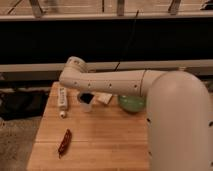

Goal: Place the eraser in the ceramic cup

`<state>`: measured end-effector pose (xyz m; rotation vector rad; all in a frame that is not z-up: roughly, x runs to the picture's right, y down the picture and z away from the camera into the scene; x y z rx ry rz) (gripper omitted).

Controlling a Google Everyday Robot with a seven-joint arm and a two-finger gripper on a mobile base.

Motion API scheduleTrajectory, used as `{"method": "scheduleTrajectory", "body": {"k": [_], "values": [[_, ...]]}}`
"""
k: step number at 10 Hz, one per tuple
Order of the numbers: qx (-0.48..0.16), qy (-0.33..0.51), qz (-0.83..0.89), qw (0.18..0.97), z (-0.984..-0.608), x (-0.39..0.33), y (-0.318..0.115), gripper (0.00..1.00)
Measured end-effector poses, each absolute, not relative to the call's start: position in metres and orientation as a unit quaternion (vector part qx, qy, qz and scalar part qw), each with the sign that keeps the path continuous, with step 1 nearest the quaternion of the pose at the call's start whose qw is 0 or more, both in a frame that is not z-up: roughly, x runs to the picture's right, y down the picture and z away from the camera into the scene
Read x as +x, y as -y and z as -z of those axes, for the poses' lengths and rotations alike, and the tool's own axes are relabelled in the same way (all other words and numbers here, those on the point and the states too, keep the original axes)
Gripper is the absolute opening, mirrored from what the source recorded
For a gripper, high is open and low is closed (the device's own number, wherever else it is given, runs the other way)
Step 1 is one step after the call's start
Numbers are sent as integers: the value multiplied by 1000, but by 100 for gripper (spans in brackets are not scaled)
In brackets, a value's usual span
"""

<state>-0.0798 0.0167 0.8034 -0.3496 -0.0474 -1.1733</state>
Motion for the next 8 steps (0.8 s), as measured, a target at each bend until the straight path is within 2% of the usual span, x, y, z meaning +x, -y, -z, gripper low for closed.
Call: {"method": "scheduleTrajectory", "body": {"k": [8], "values": [[-159, 21, 555, 816, -807, -80, -16, 13]]}}
